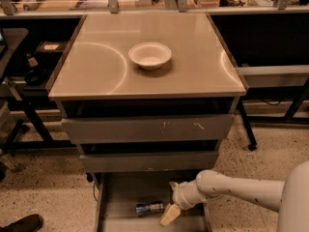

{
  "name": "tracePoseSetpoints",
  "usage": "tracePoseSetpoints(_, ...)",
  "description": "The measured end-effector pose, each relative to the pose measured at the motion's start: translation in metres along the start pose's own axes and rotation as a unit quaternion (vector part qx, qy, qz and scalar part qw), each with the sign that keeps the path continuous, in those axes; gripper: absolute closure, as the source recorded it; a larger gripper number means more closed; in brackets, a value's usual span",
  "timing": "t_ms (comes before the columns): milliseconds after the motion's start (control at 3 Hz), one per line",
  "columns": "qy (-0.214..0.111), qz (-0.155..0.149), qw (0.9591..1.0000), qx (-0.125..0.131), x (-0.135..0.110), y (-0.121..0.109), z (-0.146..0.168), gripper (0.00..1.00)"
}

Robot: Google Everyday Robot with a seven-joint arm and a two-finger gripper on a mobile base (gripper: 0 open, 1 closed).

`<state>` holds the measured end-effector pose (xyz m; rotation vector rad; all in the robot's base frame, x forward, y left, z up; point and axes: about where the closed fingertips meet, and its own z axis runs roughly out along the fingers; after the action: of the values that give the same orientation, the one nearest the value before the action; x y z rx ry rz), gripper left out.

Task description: Pick redbull can from bottom drawer and place on counter

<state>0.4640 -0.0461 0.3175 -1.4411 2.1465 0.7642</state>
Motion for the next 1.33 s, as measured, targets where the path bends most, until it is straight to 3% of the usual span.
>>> tracePoseSetpoints(667,-0.046,0.024,0.9986,0.000,0.029,-0.033,0.082,0.00)
tracePoseSetpoints(1333,-0.037,0.014,0.9992,-0.006,0.029,-0.031,0.090,0.00)
